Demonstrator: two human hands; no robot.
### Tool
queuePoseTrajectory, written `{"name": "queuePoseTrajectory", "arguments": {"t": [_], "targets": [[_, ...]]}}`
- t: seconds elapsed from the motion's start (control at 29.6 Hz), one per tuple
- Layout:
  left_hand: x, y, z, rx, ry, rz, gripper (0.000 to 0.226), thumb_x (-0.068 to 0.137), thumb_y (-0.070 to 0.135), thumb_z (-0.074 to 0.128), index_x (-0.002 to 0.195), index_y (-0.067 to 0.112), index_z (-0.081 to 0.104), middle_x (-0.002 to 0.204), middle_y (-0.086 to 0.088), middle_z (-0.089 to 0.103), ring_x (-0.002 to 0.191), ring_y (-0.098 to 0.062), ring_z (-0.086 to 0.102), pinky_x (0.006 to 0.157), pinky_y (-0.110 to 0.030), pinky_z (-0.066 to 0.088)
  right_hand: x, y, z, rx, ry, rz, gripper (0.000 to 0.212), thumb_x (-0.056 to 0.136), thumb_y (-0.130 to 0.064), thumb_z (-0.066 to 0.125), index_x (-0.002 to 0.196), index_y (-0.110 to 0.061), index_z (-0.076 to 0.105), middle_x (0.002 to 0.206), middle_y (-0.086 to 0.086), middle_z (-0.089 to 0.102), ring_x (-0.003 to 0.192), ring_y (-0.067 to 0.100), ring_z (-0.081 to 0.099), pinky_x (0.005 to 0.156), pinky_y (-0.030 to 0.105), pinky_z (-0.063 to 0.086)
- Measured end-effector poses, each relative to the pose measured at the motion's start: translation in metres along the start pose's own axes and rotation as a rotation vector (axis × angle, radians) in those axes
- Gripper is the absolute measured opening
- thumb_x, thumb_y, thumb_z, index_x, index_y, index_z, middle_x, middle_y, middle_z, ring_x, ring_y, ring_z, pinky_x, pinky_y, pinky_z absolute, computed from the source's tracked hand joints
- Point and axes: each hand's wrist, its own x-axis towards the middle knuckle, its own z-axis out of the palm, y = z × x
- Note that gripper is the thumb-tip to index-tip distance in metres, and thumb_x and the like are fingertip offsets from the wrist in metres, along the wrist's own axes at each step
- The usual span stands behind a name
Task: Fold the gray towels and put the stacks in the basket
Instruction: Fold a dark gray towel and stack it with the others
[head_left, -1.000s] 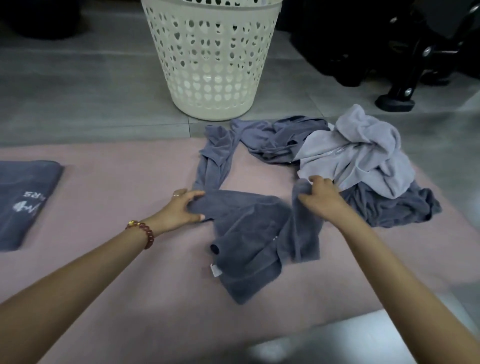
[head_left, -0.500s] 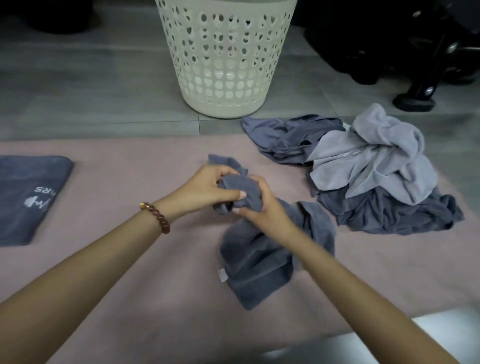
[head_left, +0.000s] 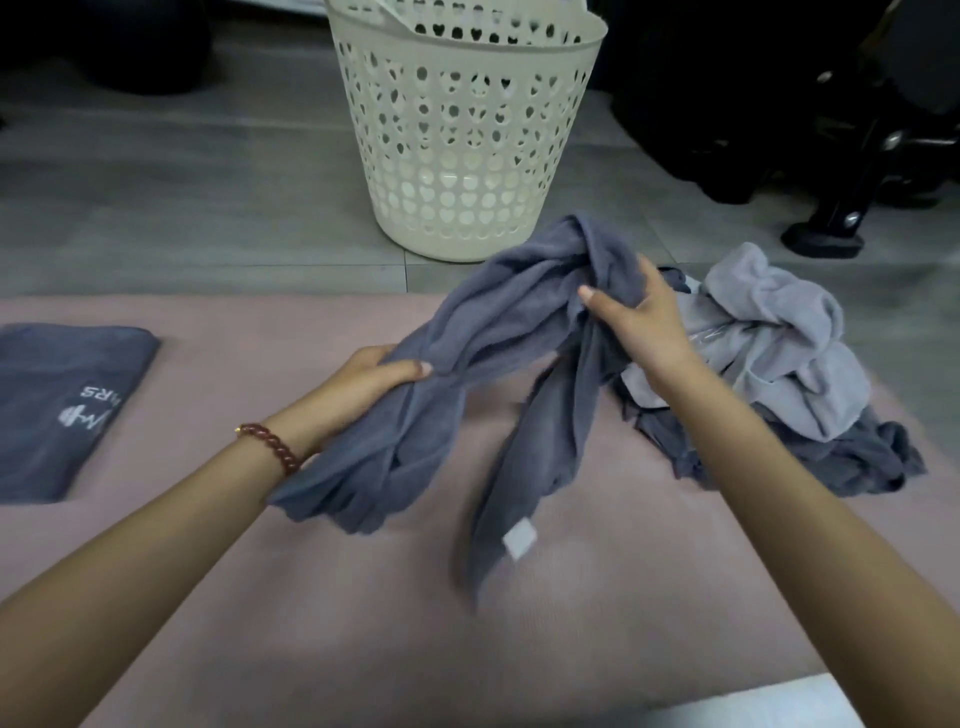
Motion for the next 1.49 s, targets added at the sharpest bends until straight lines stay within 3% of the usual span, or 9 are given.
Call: {"name": "queuePoseTrajectory", "arguments": {"t": [0.14, 0.34, 0.54, 0.64, 0.74, 0.98, 1.15, 1.32, 1.49], "targets": [[0.002, -0.004, -0.008, -0.301, 0.103, -0.174, 0.038, 0.093, 0.026, 0.054, 0.122, 0.002, 0.056, 0.112, -0.02, 0.064, 0.091, -0.028, 0.063, 0.079, -0.035, 0.053, -0.016, 0.013, 0.018, -0.565, -0.246, 0.198, 0.095, 0.074, -0.038, 0.075, 0.148, -0.017, 0.019, 0.148, 0.015, 0.02, 0.136, 0.032, 0.03, 0.112, 0.037, 0.029], [-0.008, -0.007, 0.014, -0.542, -0.027, -0.15, 0.034, 0.082, 0.017, 0.061, 0.114, 0.004, 0.058, 0.105, -0.013, 0.066, 0.086, -0.019, 0.068, 0.076, -0.029, 0.057, -0.087, -0.008, 0.065, 0.191, -0.727, 0.499, 0.075, 0.084, -0.032, 0.067, 0.14, -0.039, 0.018, 0.115, -0.004, 0.057, 0.1, 0.017, 0.064, 0.08, 0.034, 0.057], [-0.024, 0.012, 0.028, 0.151, -0.249, -0.094, 0.057, 0.082, 0.05, 0.063, 0.131, 0.036, 0.039, 0.132, 0.017, 0.048, 0.106, 0.015, 0.05, 0.081, -0.008, 0.043, -0.098, 0.009, 0.078, 0.22, -0.27, 0.251, 0.035, 0.079, -0.002, 0.07, 0.106, -0.016, 0.052, 0.093, -0.002, 0.062, 0.079, 0.001, 0.061, 0.064, 0.01, 0.049], [-0.028, 0.014, 0.033, 0.523, -0.204, -0.023, 0.096, 0.055, 0.074, 0.063, 0.139, 0.038, 0.035, 0.142, 0.003, 0.035, 0.138, -0.008, 0.023, 0.107, -0.02, 0.027, -0.09, 0.005, 0.065, 0.125, -0.275, 0.075, 0.035, 0.068, -0.011, 0.072, 0.096, -0.022, 0.054, 0.089, -0.001, 0.063, 0.077, 0.001, 0.058, 0.07, 0.013, 0.047], [-0.031, 0.016, 0.04, 0.766, -0.137, 0.024, 0.092, 0.043, 0.063, 0.055, 0.128, 0.029, 0.044, 0.119, 0.004, 0.042, 0.115, -0.011, 0.043, 0.089, -0.02, 0.038, -0.092, 0.0, 0.06, 0.02, -0.332, -0.045, 0.035, 0.065, -0.011, 0.06, 0.095, -0.027, 0.053, 0.095, 0.002, 0.063, 0.088, 0.011, 0.059, 0.077, 0.018, 0.046], [-0.03, 0.021, 0.036, 0.479, 0.025, 0.068, 0.039, 0.055, 0.02, 0.049, 0.088, 0.004, 0.063, 0.071, -0.002, 0.059, 0.061, -0.012, 0.05, 0.06, -0.026, 0.043, -0.092, 0.004, 0.041, 0.239, -0.367, -0.014, 0.033, 0.073, -0.012, 0.058, 0.104, -0.022, 0.053, 0.105, -0.005, 0.06, 0.1, 0.001, 0.057, 0.091, 0.018, 0.043], [-0.027, 0.007, 0.026, 0.851, 0.071, 0.032, 0.012, 0.073, 0.003, 0.05, 0.068, -0.003, 0.06, 0.065, -0.014, 0.062, 0.062, -0.026, 0.057, 0.058, -0.03, 0.042, -0.089, 0.009, 0.02, 0.417, -0.306, 0.231, 0.027, 0.085, -0.008, 0.065, 0.111, -0.005, 0.058, 0.095, 0.008, 0.066, 0.074, 0.01, 0.065, 0.058, 0.02, 0.051], [-0.021, -0.014, 0.002, 0.59, 0.193, -0.079, 0.016, 0.075, -0.007, 0.045, 0.061, -0.002, 0.053, 0.058, -0.01, 0.048, 0.055, -0.02, 0.041, 0.052, -0.028, 0.03, -0.087, 0.022, -0.001, 0.557, -0.005, 0.323, 0.026, 0.094, 0.003, 0.044, 0.097, -0.023, 0.05, 0.098, 0.002, 0.054, 0.077, 0.01, 0.058, 0.058, 0.02, 0.052], [-0.023, -0.032, -0.001, 0.185, 0.28, -0.21, 0.012, 0.071, 0.0, 0.044, 0.077, 0.001, 0.055, 0.07, -0.009, 0.045, 0.064, -0.019, 0.042, 0.051, -0.023, 0.039, -0.102, 0.056, -0.01, 0.043, -0.005, 0.265, 0.04, 0.083, 0.014, 0.042, 0.087, -0.025, 0.049, 0.095, 0.01, 0.048, 0.055, 0.014, 0.049, 0.04, 0.018, 0.042]]}}
